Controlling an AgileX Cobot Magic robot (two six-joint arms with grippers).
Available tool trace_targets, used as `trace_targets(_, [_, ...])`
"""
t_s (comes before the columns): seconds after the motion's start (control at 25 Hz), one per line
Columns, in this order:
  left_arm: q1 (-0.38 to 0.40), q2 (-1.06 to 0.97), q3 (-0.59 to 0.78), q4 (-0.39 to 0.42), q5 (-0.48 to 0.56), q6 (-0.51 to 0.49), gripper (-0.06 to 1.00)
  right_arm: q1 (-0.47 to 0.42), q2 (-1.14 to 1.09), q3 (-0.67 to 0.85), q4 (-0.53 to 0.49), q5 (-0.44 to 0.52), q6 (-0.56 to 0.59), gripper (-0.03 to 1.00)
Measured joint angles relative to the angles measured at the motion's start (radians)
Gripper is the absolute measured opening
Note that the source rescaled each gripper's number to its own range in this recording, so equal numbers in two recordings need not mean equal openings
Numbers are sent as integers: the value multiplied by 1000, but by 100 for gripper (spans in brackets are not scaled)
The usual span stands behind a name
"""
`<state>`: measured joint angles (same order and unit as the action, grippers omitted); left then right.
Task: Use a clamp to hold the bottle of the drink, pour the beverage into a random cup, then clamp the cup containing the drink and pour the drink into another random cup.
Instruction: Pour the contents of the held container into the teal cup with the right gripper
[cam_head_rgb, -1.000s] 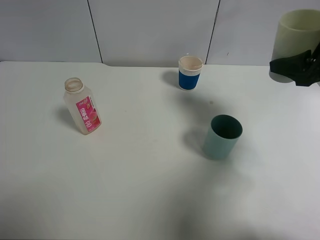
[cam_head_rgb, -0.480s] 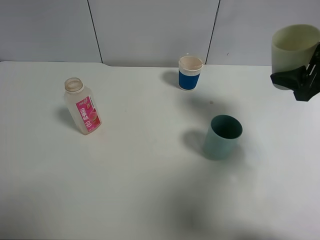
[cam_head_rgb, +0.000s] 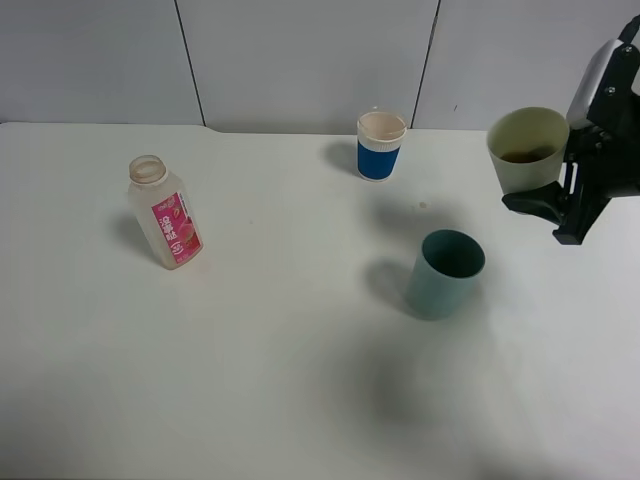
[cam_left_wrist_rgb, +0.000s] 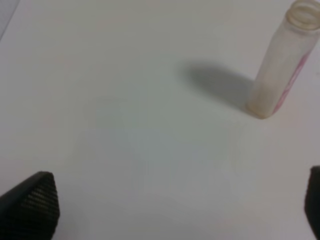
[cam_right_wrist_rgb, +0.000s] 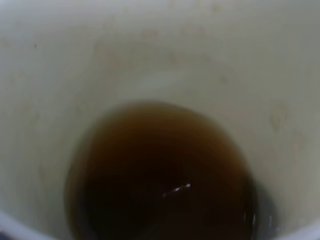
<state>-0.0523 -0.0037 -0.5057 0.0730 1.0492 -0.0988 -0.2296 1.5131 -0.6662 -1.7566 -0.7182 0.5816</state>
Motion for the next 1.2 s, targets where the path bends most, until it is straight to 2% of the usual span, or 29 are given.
trace_targets(0.2, [0,0,0,0,0,0,100,17,42,-3,1,6,-50,0])
trace_targets(0.6, [0,0,0,0,0,1,100,124,81,-52,2,79,-89,0])
trace_targets(1.2, [0,0,0,0,0,1,100,131,81,-52,2,110,-218,0])
